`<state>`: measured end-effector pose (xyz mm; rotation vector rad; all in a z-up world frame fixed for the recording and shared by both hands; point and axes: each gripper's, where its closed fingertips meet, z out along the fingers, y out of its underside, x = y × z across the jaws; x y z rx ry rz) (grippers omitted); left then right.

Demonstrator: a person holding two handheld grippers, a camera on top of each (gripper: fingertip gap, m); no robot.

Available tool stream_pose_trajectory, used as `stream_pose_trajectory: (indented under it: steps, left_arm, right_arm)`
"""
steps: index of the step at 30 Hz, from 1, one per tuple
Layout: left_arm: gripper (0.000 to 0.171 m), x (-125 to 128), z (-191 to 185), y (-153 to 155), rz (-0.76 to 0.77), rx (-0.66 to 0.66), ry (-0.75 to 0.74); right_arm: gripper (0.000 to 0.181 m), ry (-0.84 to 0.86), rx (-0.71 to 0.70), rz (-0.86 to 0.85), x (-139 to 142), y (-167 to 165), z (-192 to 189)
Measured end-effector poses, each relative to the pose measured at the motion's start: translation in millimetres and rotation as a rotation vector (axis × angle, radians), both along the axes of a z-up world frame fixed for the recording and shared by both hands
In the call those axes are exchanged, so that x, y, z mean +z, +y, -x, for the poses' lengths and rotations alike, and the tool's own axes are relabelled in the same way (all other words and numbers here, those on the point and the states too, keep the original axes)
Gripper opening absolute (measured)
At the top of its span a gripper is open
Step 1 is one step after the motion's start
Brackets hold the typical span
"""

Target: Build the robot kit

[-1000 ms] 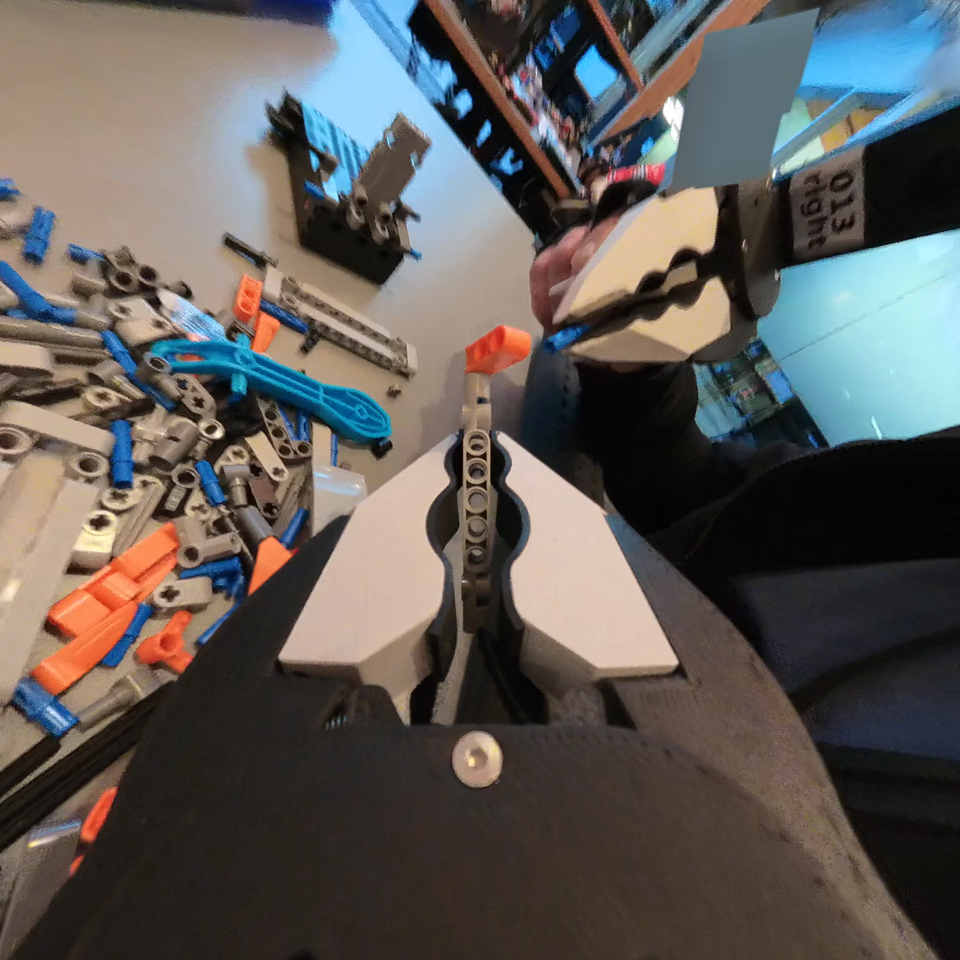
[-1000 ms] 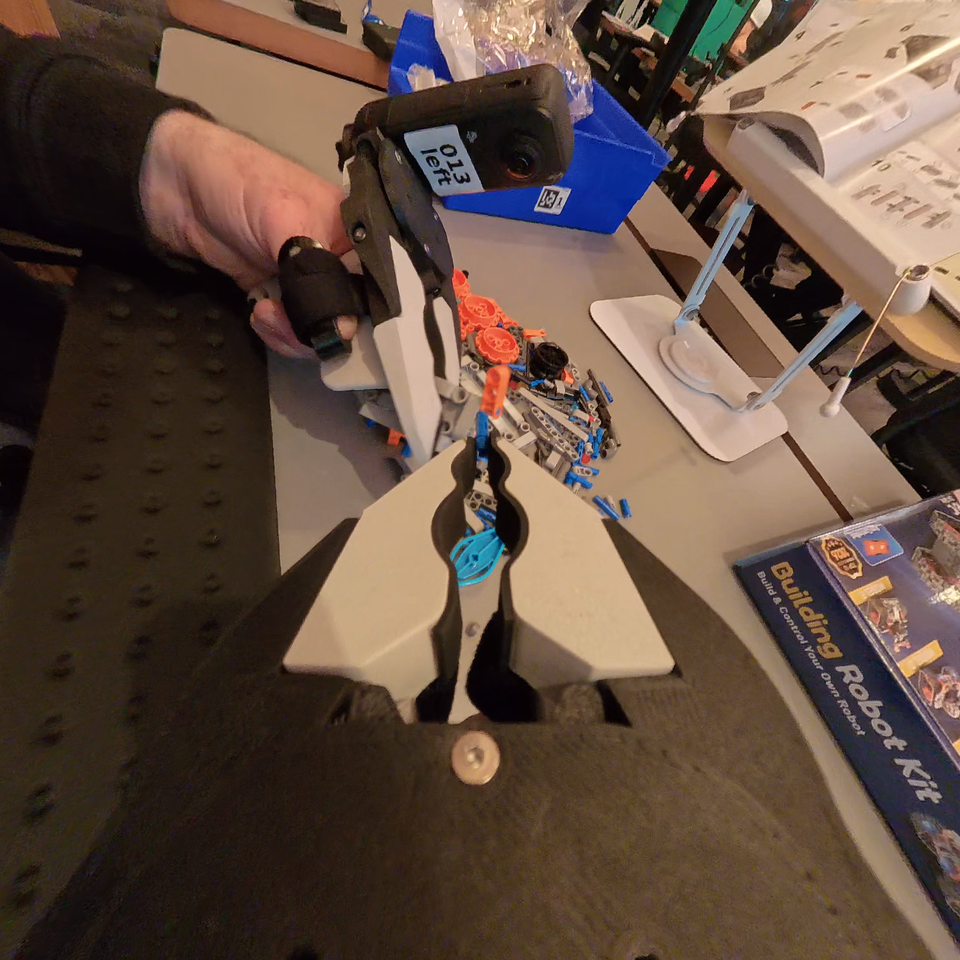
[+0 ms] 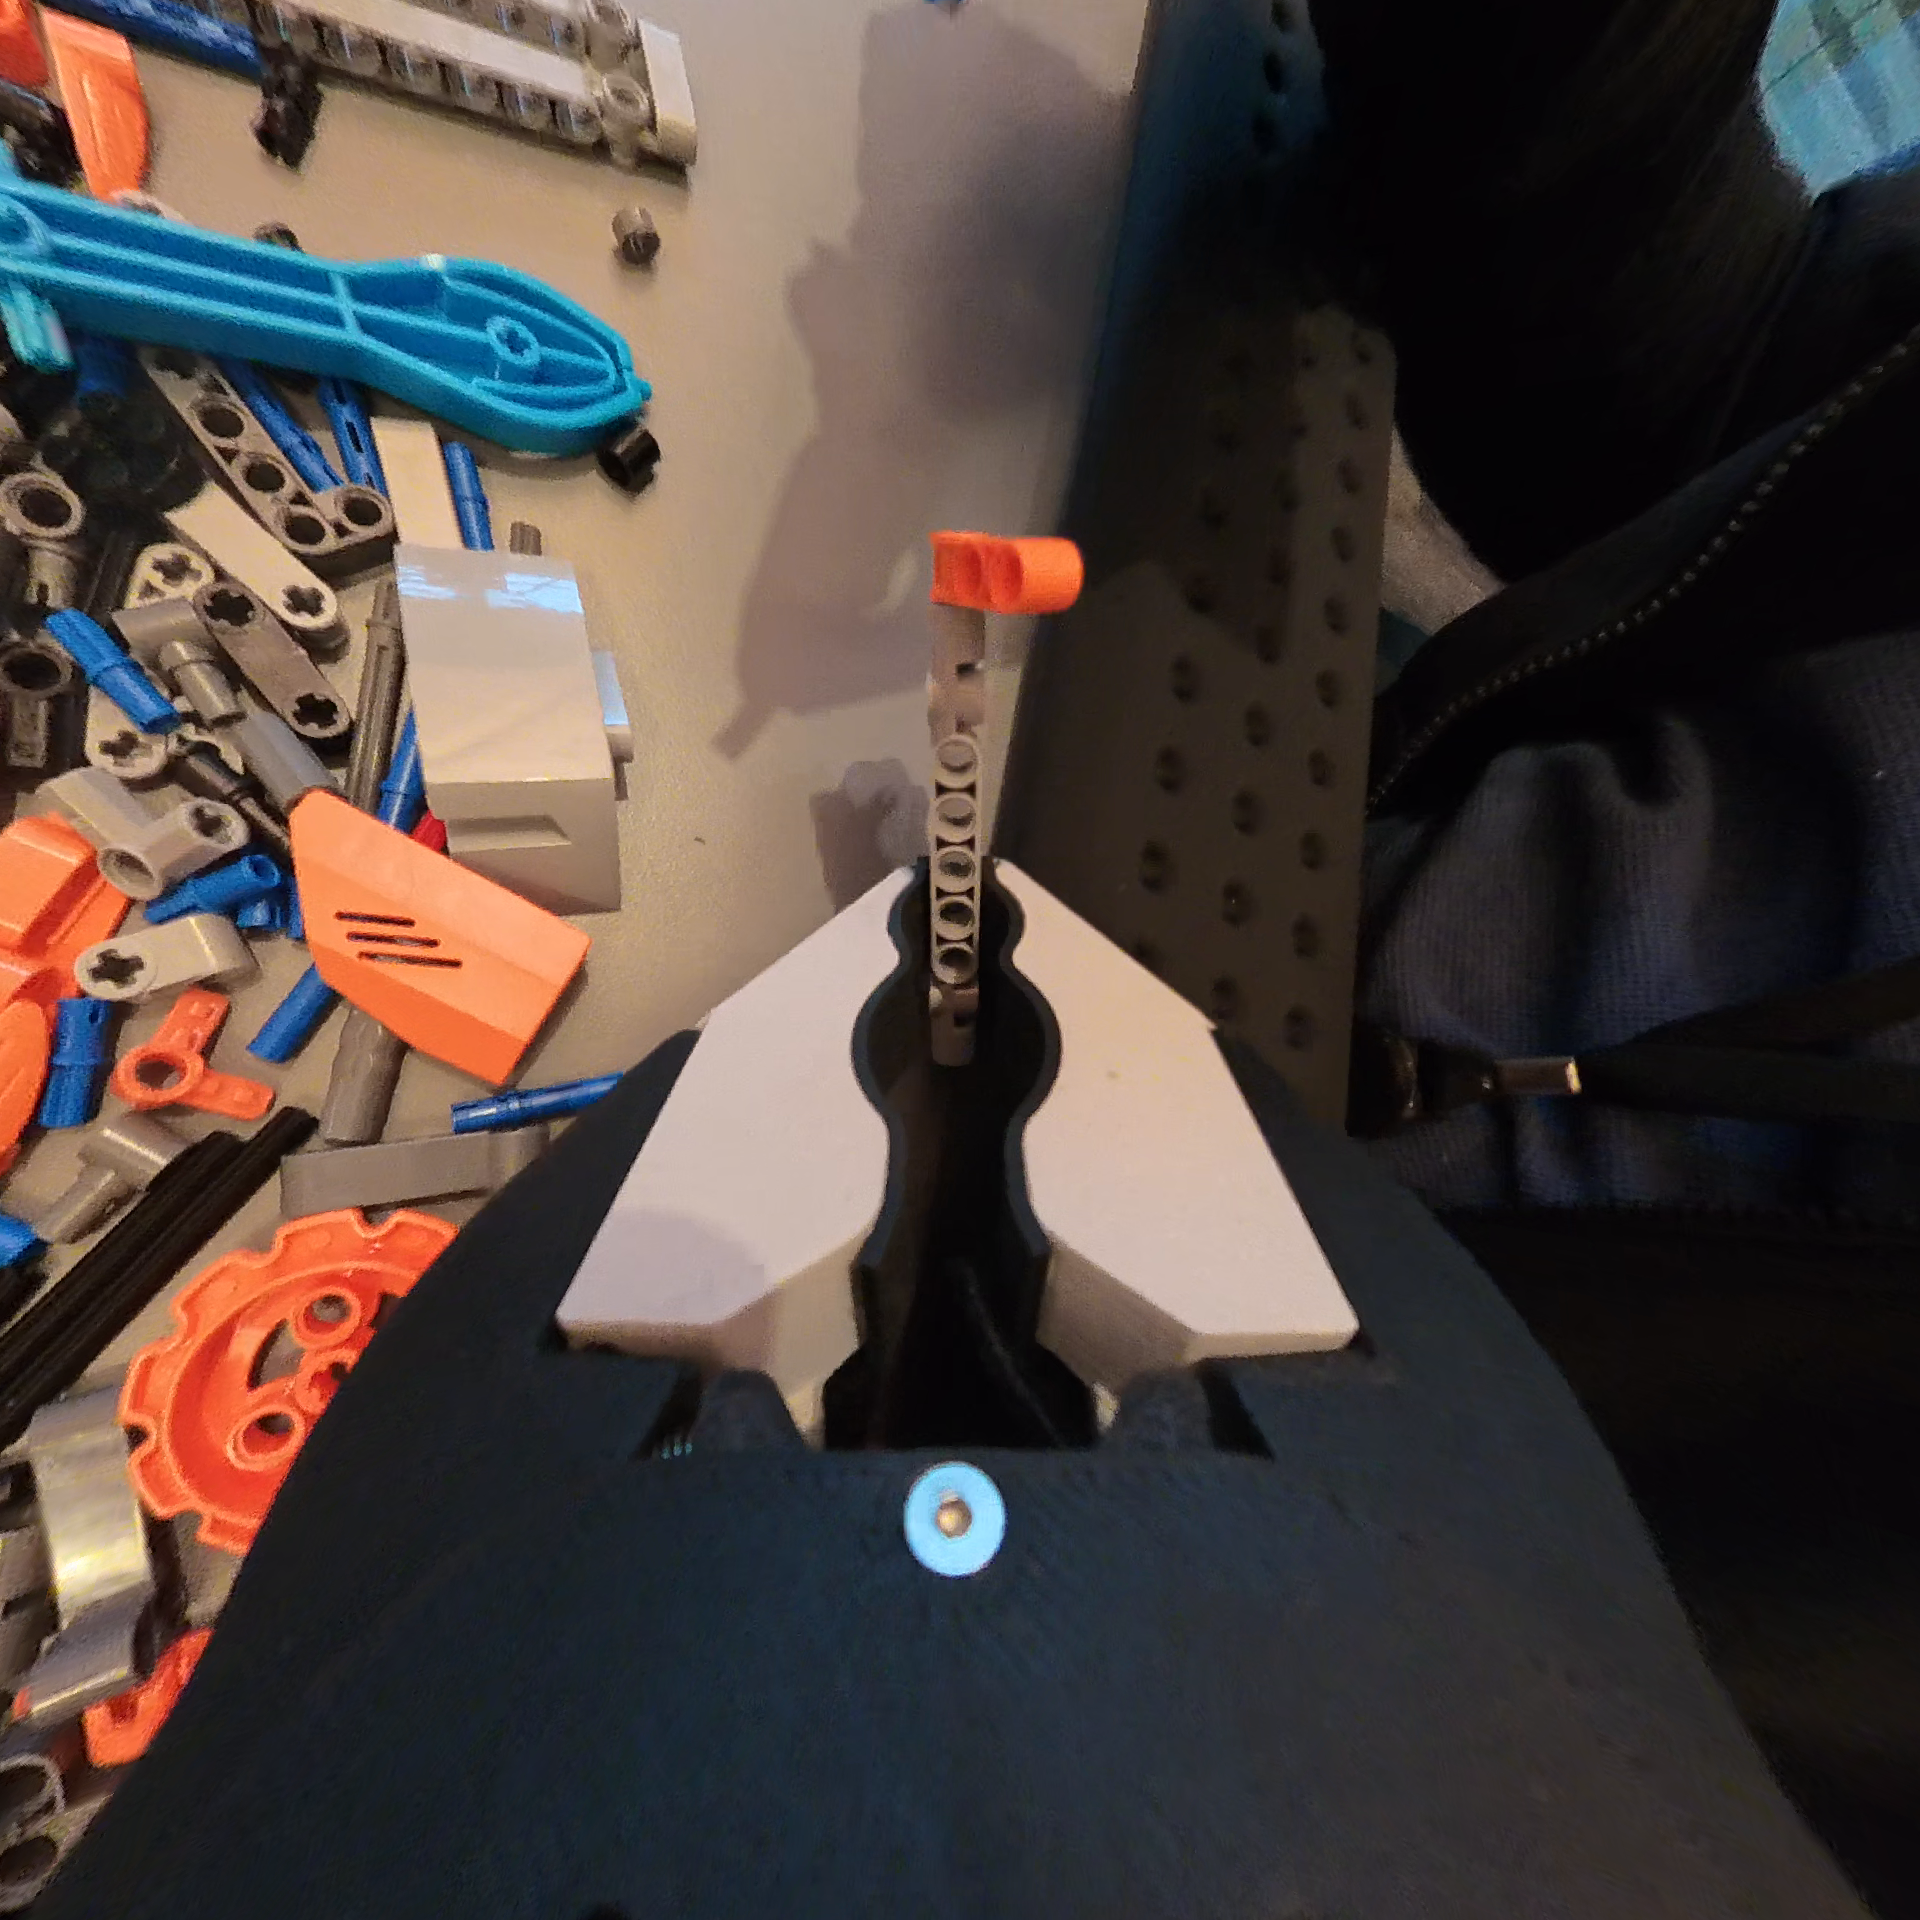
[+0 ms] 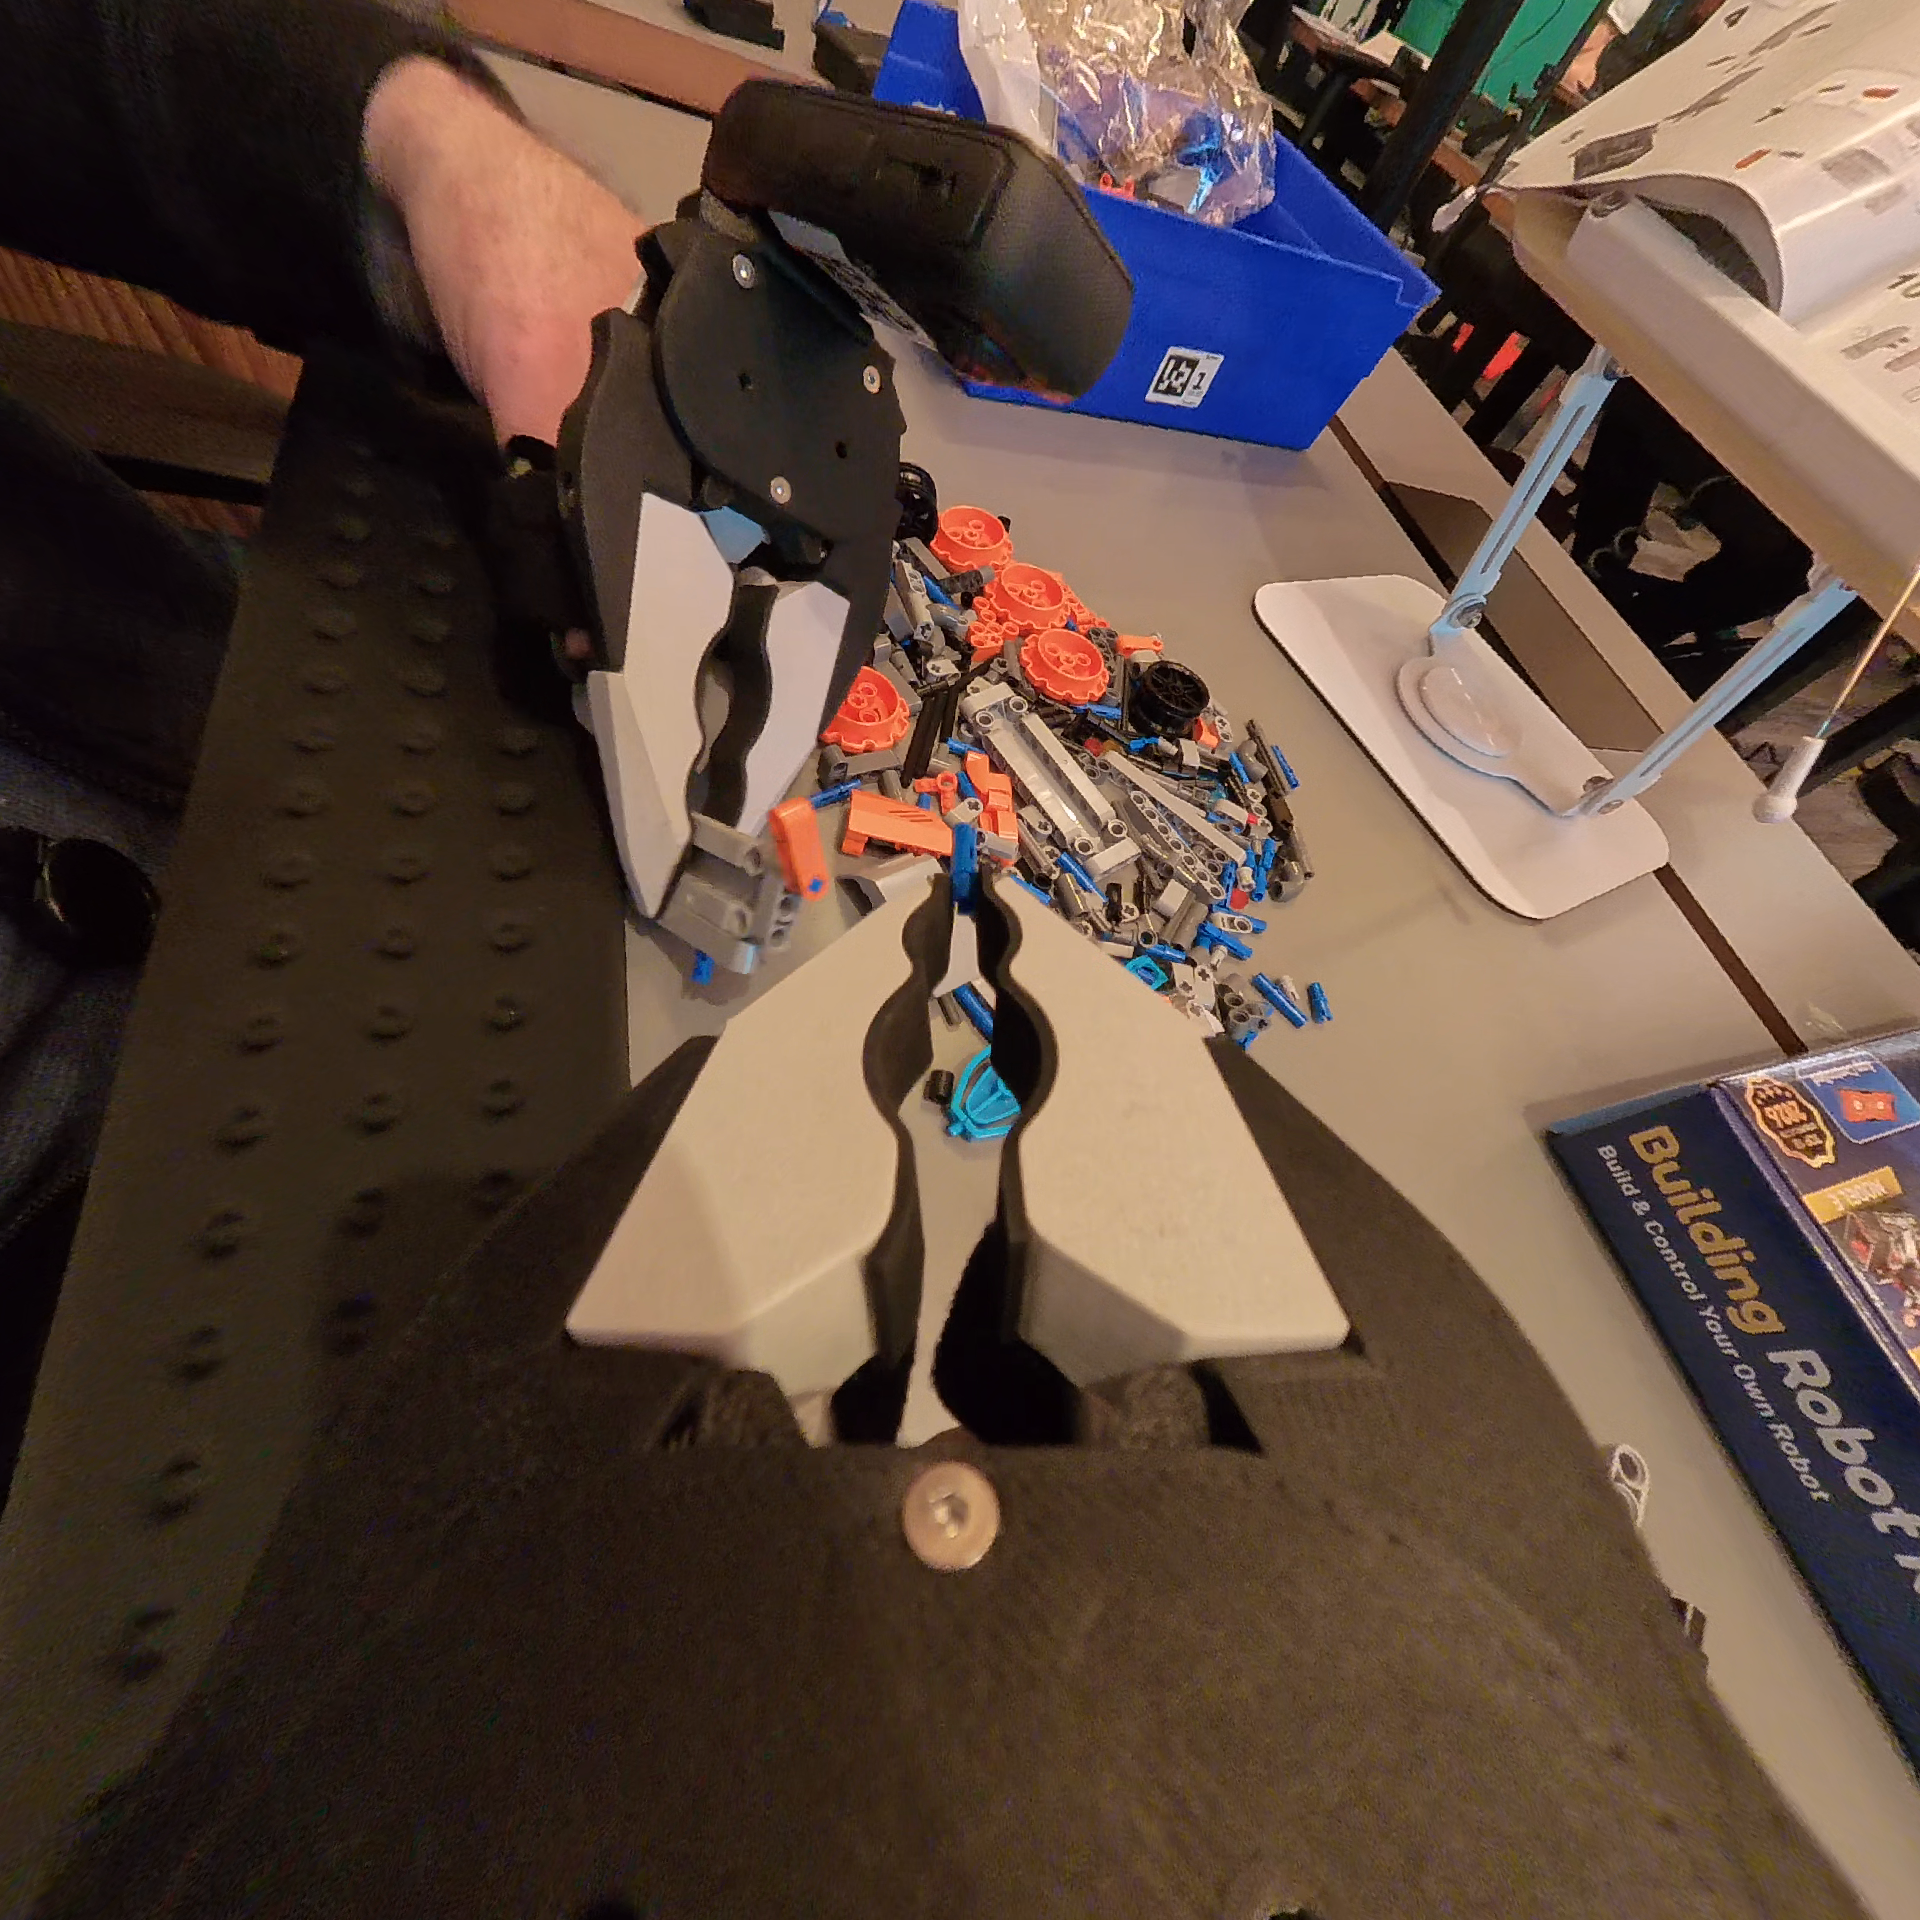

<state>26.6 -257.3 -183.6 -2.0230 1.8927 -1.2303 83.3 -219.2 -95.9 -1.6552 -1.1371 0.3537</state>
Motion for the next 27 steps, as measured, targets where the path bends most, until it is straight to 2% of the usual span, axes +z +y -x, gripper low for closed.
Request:
stream_pose_trajectory:
  steps: [6, 11, 18, 27]
  left_arm:
    - [0.006, 59, -18, 23, 0.217, 0.191, -0.342]
    - [0.005, 111, -21, 32, 0.452, 0.270, -0.670]
    - [0.005, 127, -19, 35, 0.581, 0.271, -0.770]
    - [0.005, 128, -18, 35, 0.634, 0.249, -0.777]
  right_arm:
    - [0.003, 0.111, -0.002, -0.017, 19, -7, -1]
    - [0.003, 0.112, 0.013, -0.024, 21, -12, 17]
    - [0.002, 0.145, -0.008, -0.075, 36, -6, 31]
    - [0.002, 0.120, 0.008, -0.096, 41, -2, 34]
